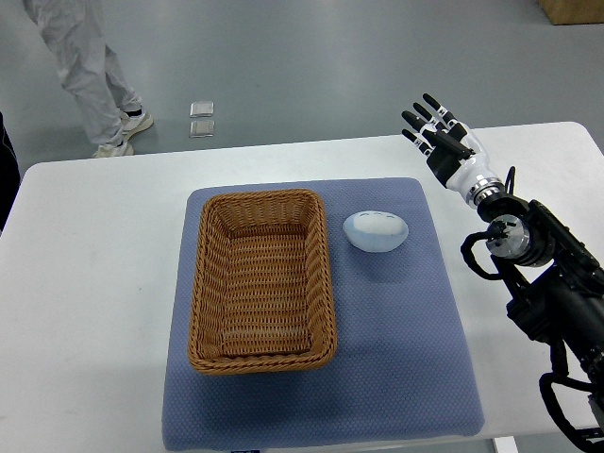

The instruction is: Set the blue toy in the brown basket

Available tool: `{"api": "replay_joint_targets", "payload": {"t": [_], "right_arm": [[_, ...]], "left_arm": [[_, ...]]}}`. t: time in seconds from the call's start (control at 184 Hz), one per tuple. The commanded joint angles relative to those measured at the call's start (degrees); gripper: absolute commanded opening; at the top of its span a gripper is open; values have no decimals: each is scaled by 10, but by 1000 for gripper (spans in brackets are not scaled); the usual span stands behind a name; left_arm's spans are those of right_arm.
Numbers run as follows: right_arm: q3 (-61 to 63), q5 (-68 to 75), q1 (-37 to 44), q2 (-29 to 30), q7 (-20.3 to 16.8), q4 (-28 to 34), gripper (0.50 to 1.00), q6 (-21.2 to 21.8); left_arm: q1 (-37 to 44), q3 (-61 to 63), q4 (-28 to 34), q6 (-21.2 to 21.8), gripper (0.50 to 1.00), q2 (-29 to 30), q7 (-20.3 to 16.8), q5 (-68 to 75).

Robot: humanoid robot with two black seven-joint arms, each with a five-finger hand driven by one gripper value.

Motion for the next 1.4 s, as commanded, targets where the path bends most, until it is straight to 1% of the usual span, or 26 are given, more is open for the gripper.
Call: {"api": "replay_joint_targets", "payload": {"t": [0.0,0.429,0.543,0.76,1.259,1.395], "right_arm": [[0,0,0,0,0,0,905,0],[1,0,0,0,0,0,905,-1],[2,1,0,0,0,0,905,-1],[3,1,0,0,0,0,905,-2],[4,1,11,-7,0,-1,905,-4],[-1,1,17,-15,-1,4,905,-18]], "left_arm": [[0,0,0,0,1000,0,0,0],[2,-2,2,1,1000,0,1,2],[4,-2,-8,-5,1000,0,1,2],[4,-2,0,-4,1000,0,1,2],[4,-2,-2,-4,1000,0,1,2],[4,-2,-2,-5,1000,0,1,2]]}}
